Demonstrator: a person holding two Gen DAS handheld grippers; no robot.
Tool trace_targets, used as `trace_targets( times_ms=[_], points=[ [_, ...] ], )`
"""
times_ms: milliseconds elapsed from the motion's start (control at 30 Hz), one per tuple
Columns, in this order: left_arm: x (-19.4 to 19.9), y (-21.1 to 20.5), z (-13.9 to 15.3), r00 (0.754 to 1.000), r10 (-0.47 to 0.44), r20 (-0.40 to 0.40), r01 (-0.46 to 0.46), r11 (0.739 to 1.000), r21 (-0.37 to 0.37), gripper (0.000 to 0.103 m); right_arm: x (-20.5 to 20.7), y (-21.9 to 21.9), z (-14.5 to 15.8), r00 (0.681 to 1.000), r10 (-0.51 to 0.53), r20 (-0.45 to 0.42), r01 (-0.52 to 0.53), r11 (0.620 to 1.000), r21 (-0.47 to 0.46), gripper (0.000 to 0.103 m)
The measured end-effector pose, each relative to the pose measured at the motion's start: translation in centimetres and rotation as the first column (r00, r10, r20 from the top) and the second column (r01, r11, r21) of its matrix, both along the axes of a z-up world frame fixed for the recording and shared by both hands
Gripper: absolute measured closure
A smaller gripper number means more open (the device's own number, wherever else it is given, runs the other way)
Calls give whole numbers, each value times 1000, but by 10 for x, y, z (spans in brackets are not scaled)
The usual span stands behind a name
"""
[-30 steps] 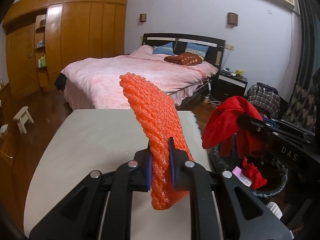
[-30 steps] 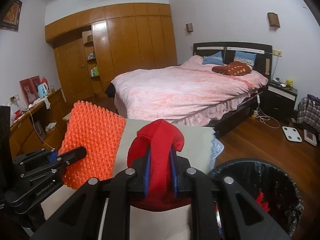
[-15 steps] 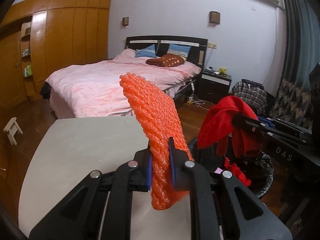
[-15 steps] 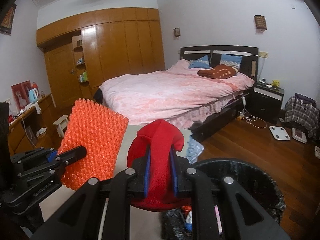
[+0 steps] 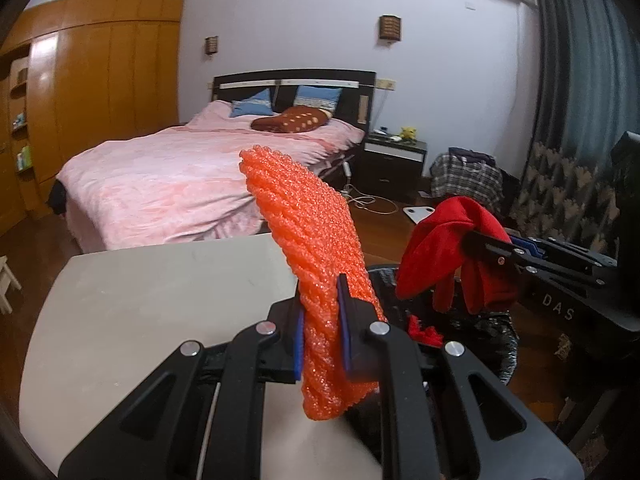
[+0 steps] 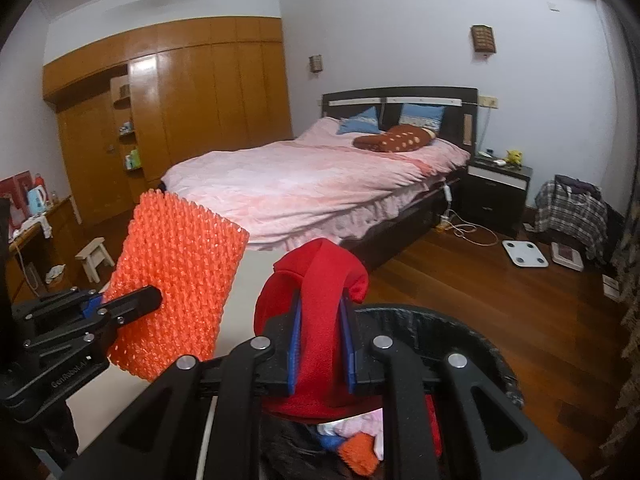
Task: Collect trash
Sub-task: 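Carry the orange mesh and red cloth over the trash bin with both grippers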
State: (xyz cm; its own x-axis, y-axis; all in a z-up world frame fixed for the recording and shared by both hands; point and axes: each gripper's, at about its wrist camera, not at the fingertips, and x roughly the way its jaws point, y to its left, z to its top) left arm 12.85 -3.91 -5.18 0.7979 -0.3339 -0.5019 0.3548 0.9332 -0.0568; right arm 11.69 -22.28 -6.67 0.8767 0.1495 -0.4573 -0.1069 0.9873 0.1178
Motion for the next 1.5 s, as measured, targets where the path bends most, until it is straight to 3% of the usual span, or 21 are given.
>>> trace_targets(
  times_ms=[300, 900, 1500],
  points=[
    [11, -43, -13, 996, -92, -10, 92, 996, 11, 90, -4, -33, -10, 997, -73, -24, 73, 997, -9, 86],
    [24, -91, -39, 982, -184, -36, 185, 982, 36, 90, -11, -73, -36, 984, -166, -69, 165, 986, -17, 86],
    [53, -116, -67, 974, -206, -96, 213, 975, 65, 90, 24, -81, -65, 979, -167, -117, 166, 986, -16, 86]
  ],
)
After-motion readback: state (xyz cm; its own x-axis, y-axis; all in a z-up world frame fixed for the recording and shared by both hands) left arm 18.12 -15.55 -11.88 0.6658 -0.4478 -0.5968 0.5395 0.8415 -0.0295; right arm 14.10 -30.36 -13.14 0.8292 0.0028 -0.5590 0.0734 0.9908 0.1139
